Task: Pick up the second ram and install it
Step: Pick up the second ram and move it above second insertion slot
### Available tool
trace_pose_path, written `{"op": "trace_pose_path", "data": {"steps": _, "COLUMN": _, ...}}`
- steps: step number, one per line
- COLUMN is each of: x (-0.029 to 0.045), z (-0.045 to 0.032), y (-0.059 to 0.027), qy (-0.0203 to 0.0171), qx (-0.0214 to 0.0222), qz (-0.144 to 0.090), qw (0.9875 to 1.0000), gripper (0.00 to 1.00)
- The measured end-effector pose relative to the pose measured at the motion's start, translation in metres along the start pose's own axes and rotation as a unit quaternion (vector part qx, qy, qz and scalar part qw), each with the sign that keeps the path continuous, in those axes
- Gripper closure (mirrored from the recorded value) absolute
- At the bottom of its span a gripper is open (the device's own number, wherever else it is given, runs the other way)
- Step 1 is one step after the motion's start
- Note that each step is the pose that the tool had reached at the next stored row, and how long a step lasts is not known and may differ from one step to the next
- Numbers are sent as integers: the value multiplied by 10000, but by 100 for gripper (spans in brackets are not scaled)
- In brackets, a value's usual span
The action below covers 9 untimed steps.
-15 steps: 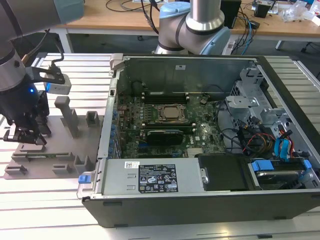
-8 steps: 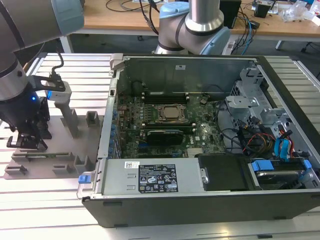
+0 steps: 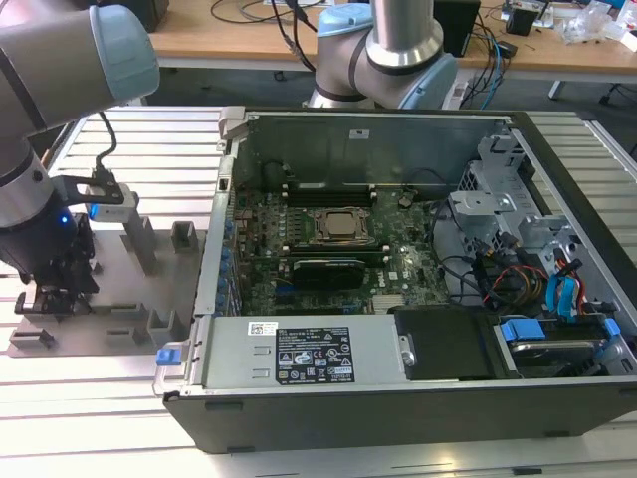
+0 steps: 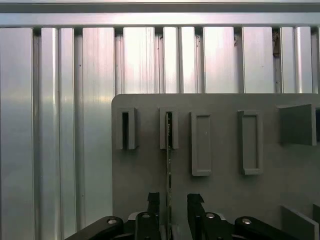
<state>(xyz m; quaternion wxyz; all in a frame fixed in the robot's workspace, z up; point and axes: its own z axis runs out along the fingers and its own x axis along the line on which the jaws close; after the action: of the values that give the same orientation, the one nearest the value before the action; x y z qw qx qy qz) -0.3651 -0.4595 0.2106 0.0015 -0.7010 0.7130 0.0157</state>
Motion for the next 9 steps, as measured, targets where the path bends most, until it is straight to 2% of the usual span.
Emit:
{"op": "trace_pose_path", "data": {"steps": 1, "x": 3, "z": 58, "y": 5, "qy": 0, "qx": 0, "qz": -1, "qw": 10000, "gripper": 64}}
{"op": "trace_pose_path", "data": {"steps": 7, "x": 3, "z": 70, "y": 8, "qy": 0, "qx": 0, "qz": 0, "qw": 10000, "gripper": 64}}
{"op": "trace_pose_path", "data": {"steps": 9, "x": 3, "z": 72, "y": 8, "qy": 0, "qx": 0, "qz": 0, "qw": 10000, "gripper": 78}}
